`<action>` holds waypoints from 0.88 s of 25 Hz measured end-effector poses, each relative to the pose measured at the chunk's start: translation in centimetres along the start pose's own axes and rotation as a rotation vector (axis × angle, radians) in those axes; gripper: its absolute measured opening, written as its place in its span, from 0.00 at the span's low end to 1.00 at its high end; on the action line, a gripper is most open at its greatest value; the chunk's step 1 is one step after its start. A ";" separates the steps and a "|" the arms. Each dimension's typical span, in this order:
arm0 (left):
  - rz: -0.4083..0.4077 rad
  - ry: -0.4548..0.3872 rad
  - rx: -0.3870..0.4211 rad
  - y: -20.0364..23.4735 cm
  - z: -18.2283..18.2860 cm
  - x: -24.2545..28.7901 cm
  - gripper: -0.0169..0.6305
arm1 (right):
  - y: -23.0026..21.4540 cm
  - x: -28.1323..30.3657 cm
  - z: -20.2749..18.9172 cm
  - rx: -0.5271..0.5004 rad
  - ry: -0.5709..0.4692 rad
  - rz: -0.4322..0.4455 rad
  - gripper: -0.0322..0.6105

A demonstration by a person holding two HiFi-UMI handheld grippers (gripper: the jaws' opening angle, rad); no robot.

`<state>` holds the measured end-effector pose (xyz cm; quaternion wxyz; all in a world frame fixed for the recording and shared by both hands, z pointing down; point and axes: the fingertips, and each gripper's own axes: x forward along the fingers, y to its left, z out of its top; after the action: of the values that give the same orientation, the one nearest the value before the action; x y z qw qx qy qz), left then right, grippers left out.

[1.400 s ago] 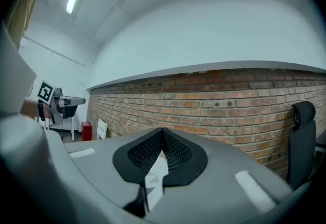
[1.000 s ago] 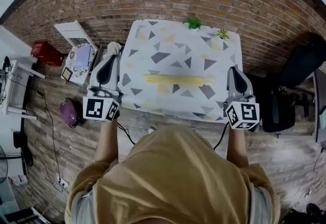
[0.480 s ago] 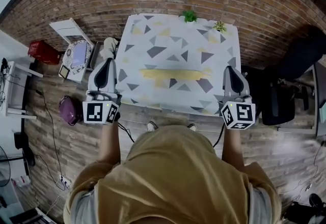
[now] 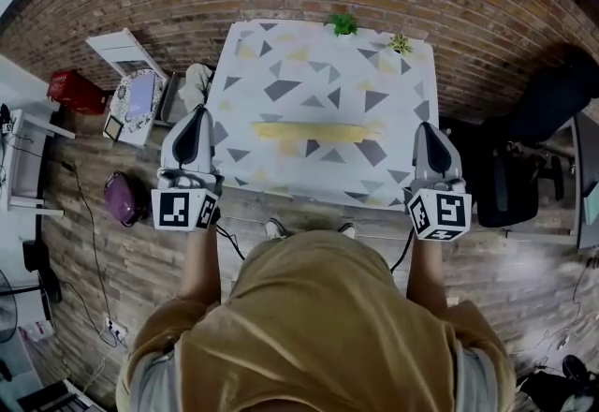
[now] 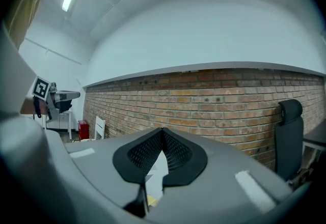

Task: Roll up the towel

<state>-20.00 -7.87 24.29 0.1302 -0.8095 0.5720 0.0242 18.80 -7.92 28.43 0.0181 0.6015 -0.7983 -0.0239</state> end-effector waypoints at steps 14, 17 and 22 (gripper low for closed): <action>-0.008 0.001 0.012 -0.7 0.2 -0.7 0.12 | 0.7 -0.2 0.6 -0.008 -0.010 0.015 0.06; -0.006 0.004 0.014 -0.7 0.2 -1.0 0.12 | 1.0 -0.3 0.4 -0.007 -0.006 0.019 0.06; -0.004 0.012 0.007 -0.9 -0.1 -1.4 0.12 | 1.4 -0.4 0.2 -0.007 0.004 0.029 0.06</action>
<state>-19.64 -6.31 24.87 0.1294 -0.8104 0.5711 0.0172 17.58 -7.17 28.31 0.0219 0.5899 -0.8068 -0.0252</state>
